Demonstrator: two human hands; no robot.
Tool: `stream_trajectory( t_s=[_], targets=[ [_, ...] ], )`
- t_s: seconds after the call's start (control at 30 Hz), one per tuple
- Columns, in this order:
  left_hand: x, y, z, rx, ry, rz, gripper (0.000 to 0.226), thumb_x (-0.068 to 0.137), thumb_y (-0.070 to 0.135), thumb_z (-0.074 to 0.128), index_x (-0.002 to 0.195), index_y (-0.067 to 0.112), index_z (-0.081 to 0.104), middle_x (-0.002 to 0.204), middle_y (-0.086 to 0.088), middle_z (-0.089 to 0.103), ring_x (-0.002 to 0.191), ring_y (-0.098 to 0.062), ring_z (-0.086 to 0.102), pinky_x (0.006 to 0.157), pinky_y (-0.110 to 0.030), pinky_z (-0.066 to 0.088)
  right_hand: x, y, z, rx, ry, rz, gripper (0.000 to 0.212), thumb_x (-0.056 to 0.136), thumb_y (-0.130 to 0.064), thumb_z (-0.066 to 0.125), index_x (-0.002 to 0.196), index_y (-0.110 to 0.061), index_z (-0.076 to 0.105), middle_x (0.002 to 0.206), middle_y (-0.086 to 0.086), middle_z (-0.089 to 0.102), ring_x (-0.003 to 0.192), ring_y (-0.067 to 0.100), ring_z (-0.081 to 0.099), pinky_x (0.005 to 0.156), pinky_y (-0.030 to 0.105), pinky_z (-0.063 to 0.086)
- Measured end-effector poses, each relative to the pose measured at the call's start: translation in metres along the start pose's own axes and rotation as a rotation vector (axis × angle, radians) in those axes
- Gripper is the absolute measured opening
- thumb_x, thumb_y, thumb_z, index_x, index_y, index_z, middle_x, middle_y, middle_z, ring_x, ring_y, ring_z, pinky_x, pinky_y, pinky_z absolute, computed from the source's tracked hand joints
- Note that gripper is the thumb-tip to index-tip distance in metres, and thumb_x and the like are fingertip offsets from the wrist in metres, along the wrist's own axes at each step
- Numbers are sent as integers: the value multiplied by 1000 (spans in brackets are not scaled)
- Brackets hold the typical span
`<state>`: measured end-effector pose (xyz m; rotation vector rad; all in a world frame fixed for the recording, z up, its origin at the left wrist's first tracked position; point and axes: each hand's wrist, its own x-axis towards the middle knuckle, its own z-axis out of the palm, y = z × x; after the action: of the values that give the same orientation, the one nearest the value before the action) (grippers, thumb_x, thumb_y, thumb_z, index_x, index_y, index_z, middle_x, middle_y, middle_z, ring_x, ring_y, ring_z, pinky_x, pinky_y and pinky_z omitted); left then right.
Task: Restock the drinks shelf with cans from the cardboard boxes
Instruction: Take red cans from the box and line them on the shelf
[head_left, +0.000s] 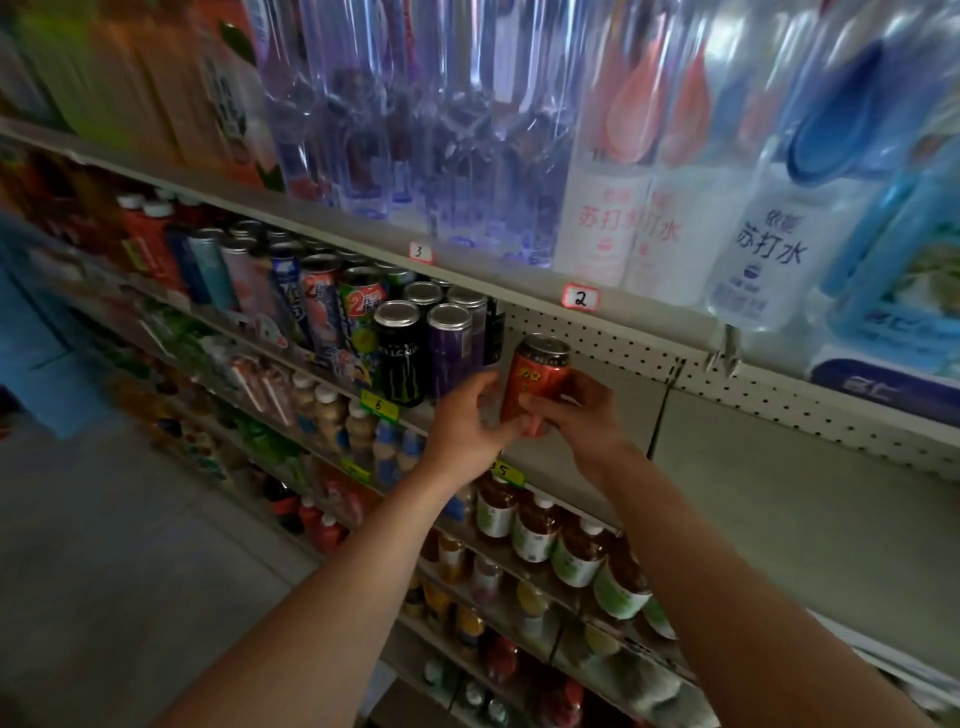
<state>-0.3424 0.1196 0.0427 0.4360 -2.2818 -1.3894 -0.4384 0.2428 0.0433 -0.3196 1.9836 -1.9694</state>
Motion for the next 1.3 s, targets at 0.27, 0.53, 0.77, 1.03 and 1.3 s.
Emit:
stream_trajectory(
  t_s=[0.27, 0.53, 0.77, 1.03, 1.3],
  targets=[
    [20, -7, -5, 140, -83, -107, 41, 94, 19, 62, 133, 17, 53, 125, -2, 61, 111, -16, 58, 90, -25, 44, 36, 12, 5, 30, 11, 10, 65, 71, 7, 80, 130, -7, 55, 118, 5, 62, 108, 20, 60, 75, 24, 49],
    [25, -12, -10, 102, -116, -103, 40, 96, 13, 56, 135, 15, 52, 125, -7, 62, 113, -21, 60, 95, -31, 47, 46, 28, 13, -336, 84, -42, 67, 61, -16, 92, 118, -16, 55, 110, 1, 64, 104, 20, 63, 95, 39, 53],
    [26, -15, -6, 51, -91, -108, 37, 93, 6, 56, 129, 13, 55, 113, -5, 64, 104, -19, 62, 88, -25, 46, 75, 24, 16, -393, 223, -19, 67, 62, -19, 91, 120, -14, 57, 123, 6, 66, 112, 24, 62, 95, 34, 50],
    [33, -24, 1, -48, -31, -160, 30, 90, -14, 48, 116, 0, 55, 80, 1, 52, 73, -7, 50, 62, -2, 40, 111, 31, 23, -384, 259, -5, 61, 62, -22, 90, 118, -20, 65, 118, 1, 70, 107, 20, 66, 97, 37, 53],
    [39, -23, -3, -14, -29, -161, 31, 89, -4, 54, 117, 9, 59, 91, -3, 60, 87, -14, 57, 72, -8, 42, 116, 26, 30, -435, 383, -13, 41, 78, -28, 79, 115, -16, 69, 120, 7, 69, 111, 25, 65, 93, 29, 48]
  ],
)
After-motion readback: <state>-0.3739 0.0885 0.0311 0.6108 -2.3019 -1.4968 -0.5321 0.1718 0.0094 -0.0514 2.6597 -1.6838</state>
